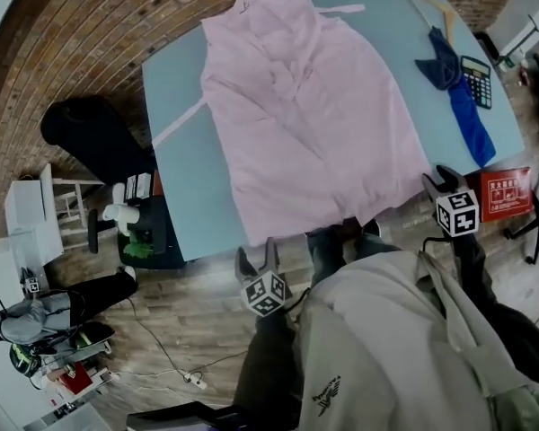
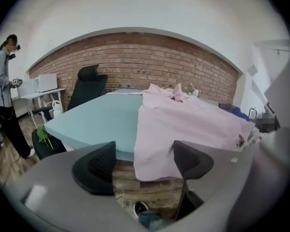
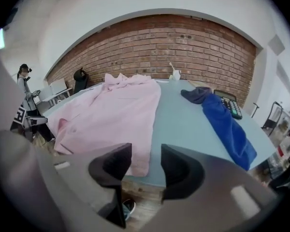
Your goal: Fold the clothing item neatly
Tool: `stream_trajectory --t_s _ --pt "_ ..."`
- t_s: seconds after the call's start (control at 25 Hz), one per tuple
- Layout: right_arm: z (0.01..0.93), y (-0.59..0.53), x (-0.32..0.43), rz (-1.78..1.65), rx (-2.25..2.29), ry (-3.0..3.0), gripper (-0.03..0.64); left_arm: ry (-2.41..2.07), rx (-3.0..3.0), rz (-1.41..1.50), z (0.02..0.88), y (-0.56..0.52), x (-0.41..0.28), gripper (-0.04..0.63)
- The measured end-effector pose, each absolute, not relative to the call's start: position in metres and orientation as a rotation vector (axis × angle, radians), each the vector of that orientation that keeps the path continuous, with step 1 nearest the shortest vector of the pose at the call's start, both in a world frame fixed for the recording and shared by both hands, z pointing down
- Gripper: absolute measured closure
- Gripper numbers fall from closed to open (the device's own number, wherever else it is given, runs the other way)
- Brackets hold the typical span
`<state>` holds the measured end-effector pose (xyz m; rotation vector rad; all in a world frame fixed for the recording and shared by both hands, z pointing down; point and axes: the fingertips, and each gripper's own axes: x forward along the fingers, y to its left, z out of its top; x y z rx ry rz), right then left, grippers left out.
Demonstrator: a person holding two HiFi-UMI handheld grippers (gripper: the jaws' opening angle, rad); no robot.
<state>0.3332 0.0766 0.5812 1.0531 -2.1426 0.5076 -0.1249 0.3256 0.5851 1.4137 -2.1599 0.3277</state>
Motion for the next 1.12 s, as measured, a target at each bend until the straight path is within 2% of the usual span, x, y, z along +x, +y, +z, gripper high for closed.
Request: stream_trajectory --t_s 0.12,0.2,0.36,0.4,0.48,0.52,0.56,0.72,1.0,1.12 --pt "0.584 0.069 0.332 0.558 1.044 -2.142 0.436 -2.159 1.410 0.240 0.578 0.310 -0.133 0.391" --pt "0.590 0.069 0.329 0.587 1.036 -2.128 0.436 -2.177 1.394 0.321 0.582 0.308 -0.136 0.430" --pt "0.591 0.073 0.326 0.580 1.057 -2.123 0.451 -2.226 1.330 0.270 0.582 0.311 -0.138 0.433" --pt "0.591 0.076 0.323 0.574 1.029 -2.121 0.469 -2.224 1.306 0.257 0.582 0.311 -0.139 0.436" --pt "0.592 0.088 0.305 0.598 0.913 -2.128 0.593 -2.199 1.286 0.281 0.582 0.311 -0.141 0.467" --pt "0.592 0.096 0.293 0.643 0.843 -2.134 0.595 -2.159 1.297 0.293 0.583 0.310 -0.139 0.489" --pt "0.592 0.104 0.281 0.706 0.778 -2.138 0.595 -2.094 1.319 0.294 0.584 0.308 -0.134 0.563" --pt "0.562 0.114 0.261 0.953 0.671 -2.171 0.597 -1.837 1.338 0.156 0.569 0.297 -0.111 0.565" --pt "0.463 0.081 0.259 0.957 0.532 -2.337 0.598 -1.603 1.481 -0.059 0.475 0.239 -0.092 0.566" --pt "0.428 0.059 0.236 0.962 0.442 -2.438 0.598 -1.538 1.513 -0.286 0.433 0.202 -0.097 0.566"
